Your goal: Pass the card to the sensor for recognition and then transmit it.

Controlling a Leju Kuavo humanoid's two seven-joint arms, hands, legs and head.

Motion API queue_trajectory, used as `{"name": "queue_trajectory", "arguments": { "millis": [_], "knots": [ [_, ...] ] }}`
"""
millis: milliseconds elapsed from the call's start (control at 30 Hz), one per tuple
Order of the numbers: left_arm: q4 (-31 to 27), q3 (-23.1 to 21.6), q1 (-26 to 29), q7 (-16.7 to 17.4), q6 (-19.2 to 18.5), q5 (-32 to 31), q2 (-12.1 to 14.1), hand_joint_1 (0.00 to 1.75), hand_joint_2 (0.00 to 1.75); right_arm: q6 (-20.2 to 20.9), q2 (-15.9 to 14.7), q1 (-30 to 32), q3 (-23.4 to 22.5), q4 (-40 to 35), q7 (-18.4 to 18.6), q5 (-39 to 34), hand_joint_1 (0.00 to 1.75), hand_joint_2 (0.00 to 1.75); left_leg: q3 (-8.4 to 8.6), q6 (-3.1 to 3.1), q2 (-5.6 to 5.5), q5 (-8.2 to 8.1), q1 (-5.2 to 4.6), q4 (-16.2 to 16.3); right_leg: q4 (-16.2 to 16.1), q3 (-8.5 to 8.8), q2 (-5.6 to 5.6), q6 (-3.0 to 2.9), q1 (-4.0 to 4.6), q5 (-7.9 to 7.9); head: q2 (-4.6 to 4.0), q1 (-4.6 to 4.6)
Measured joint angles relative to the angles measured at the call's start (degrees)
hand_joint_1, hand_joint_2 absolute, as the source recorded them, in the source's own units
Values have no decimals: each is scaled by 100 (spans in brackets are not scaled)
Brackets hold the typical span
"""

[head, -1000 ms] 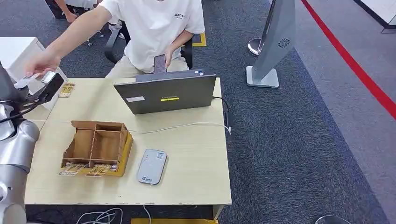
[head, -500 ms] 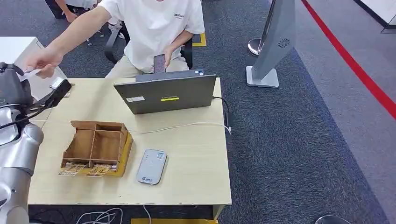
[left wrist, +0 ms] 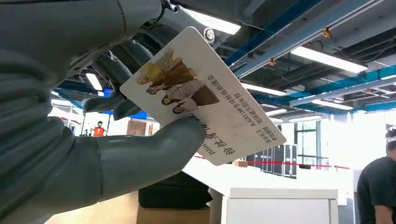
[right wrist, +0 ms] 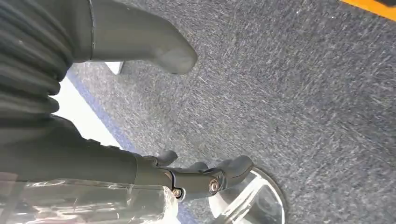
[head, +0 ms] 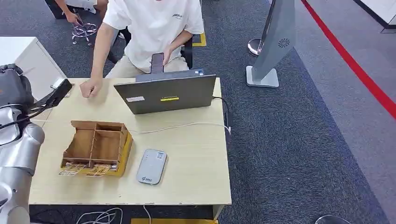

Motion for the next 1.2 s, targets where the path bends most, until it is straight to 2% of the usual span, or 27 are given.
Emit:
{"name": "queue_trajectory", "arguments": {
  "millis": [167,200,300,400,500,600,733,900,1200],
  "knots": [
    [-7,-2,62,-42,26,35,-39,175,175,13,-11,34,74,0,35,-57,0,175,0,0,0,0,0,0,0,0,0,0,0,0,0,2],
    [-37,-4,113,-147,72,129,-57,175,175,22,-11,48,85,-4,53,-68,0,175,0,0,1,0,-1,0,0,0,1,0,0,0,0,2],
    [-606,-50,521,-415,280,380,-192,175,175,39,-4,161,155,-92,77,-118,0,175,0,0,-2,-1,-2,1,-1,0,-2,0,-1,-1,0,0],
    [-1735,-281,1300,-490,334,424,-407,175,175,98,89,274,157,-281,7,-29,0,175,0,5,1,-5,-6,0,-4,-1,2,2,-4,-3,0,2],
    [-2902,-667,2156,-306,371,216,-610,175,175,107,221,378,107,-470,-87,57,0,175,-6,7,1,-12,-6,0,-8,-6,2,3,-4,-4,0,0],
    [-4075,-1225,2873,-177,542,-191,-783,175,175,96,319,515,114,-634,66,-193,0,175,-7,12,1,-18,-11,0,-10,-5,1,6,-8,-6,0,0],
    [-5047,-1858,3602,35,581,-459,-883,175,175,98,380,704,166,-818,267,-477,0,175,-8,13,1,-18,-11,0,-11,-7,0,7,-7,-6,0,2],
    [-5545,-2168,3888,55,583,-455,-905,175,175,98,424,777,188,-924,302,-522,0,175,-6,12,0,-17,-7,-1,-11,-5,-3,6,-5,-5,0,2],
    [-5731,-2328,4037,26,491,-284,-905,175,175,98,435,827,223,-986,370,-579,0,175,-4,5,0,-11,-1,-1,-9,-2,-4,3,0,-3,0,2]
  ]
}}
